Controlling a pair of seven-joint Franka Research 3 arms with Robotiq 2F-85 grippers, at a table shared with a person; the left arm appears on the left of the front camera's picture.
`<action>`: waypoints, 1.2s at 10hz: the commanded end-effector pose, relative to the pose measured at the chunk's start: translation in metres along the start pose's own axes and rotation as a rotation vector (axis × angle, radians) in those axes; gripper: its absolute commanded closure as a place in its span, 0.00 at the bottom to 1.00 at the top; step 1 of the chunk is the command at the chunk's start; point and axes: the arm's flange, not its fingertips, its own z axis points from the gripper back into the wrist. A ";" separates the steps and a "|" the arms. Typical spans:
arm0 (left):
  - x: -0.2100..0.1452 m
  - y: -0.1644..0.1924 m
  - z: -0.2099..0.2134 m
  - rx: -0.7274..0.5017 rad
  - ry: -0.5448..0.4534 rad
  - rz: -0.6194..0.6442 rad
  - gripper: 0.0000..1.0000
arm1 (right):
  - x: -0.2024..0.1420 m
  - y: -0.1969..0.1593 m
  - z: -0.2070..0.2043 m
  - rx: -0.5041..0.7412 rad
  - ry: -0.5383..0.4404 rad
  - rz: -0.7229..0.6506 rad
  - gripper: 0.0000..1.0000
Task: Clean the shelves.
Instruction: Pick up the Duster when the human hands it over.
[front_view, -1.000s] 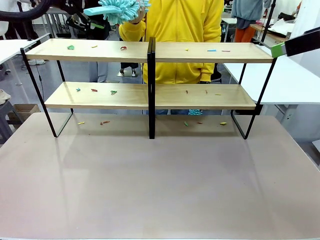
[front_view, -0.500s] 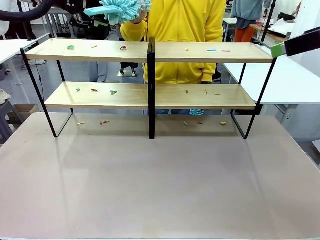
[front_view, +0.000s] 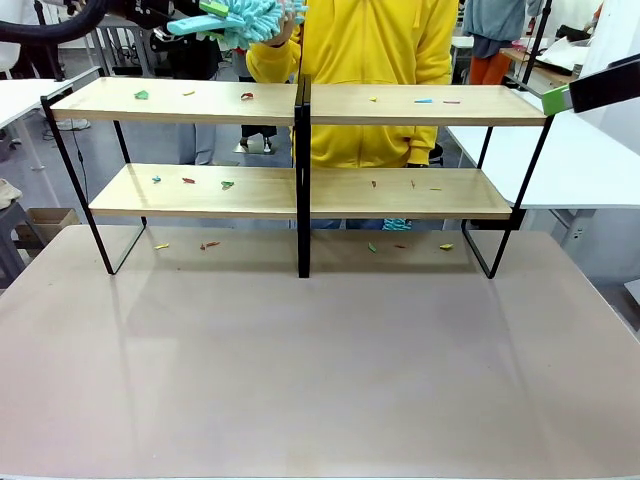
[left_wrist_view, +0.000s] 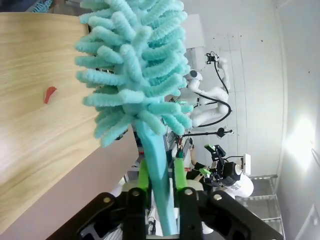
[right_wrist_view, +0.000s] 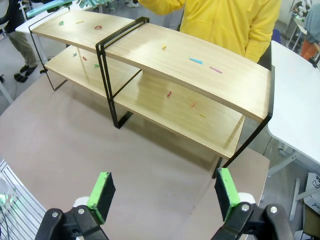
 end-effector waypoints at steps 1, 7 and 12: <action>-0.002 -0.001 0.000 0.009 0.007 -0.026 1.00 | 0.000 -0.001 0.000 0.004 0.000 0.001 0.00; -0.053 -0.031 0.080 0.005 0.174 -0.138 1.00 | 0.000 -0.001 0.000 0.004 0.000 0.001 0.00; -0.251 -0.050 0.315 0.096 0.095 -0.301 1.00 | 0.000 -0.001 0.000 0.004 0.000 0.001 0.00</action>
